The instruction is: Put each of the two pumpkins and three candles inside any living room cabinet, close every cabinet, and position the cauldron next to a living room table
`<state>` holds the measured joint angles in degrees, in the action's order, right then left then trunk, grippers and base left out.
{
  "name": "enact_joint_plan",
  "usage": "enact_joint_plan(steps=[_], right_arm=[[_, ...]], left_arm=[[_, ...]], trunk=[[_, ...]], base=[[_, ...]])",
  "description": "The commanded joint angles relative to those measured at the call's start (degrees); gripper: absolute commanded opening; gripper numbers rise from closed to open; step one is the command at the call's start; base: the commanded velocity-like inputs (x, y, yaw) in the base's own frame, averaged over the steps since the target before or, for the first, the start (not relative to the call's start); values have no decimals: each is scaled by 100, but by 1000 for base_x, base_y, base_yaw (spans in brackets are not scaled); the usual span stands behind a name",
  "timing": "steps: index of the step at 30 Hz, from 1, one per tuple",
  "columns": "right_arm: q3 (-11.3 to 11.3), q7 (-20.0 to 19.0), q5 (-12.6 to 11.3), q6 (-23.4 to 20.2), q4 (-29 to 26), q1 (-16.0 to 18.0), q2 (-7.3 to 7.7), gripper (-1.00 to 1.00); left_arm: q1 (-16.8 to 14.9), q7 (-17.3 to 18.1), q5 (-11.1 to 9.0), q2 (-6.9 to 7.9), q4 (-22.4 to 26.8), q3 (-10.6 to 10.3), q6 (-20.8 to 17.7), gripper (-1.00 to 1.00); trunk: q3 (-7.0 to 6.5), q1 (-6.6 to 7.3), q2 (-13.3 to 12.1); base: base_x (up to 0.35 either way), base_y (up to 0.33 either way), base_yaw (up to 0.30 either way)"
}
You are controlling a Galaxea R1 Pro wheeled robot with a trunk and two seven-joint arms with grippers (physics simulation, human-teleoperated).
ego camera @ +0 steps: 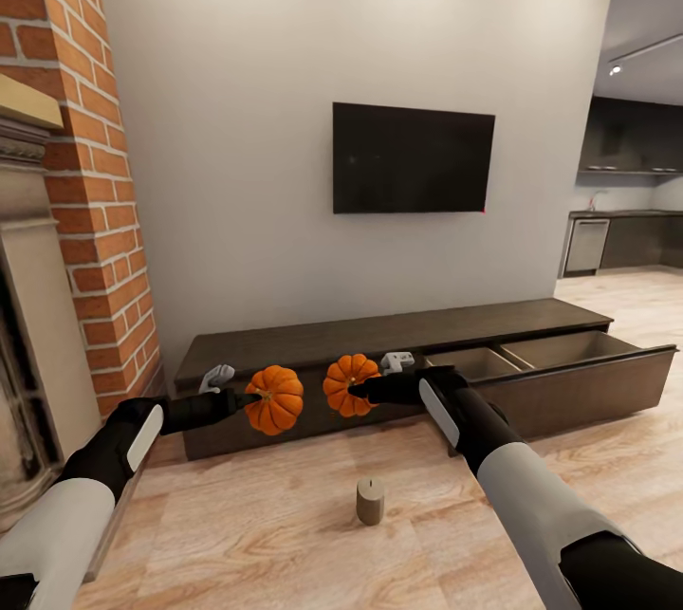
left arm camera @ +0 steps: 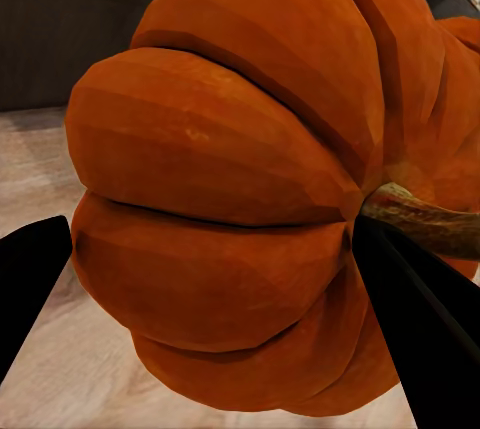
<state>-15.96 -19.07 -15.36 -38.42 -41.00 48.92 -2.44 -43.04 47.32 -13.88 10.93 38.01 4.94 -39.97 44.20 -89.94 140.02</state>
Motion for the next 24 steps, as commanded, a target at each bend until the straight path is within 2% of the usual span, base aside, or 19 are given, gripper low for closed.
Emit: enact_joint_plan(steps=[1, 24], right_arm=[[-4, -1, -2, -25, -4, 3, 3, -100], [-4, -1, -11, -25, -4, 1, 7, -100]], left_arm=[[-3, -1, -10, 0, 1, 7, -29, -100], [-3, 4, -10, -1, -2, 7, -28, -100]], trunk=[[-2, 24, -38], [-202, 529, -961]], base=[[0, 0, 0], [0, 0, 0]])
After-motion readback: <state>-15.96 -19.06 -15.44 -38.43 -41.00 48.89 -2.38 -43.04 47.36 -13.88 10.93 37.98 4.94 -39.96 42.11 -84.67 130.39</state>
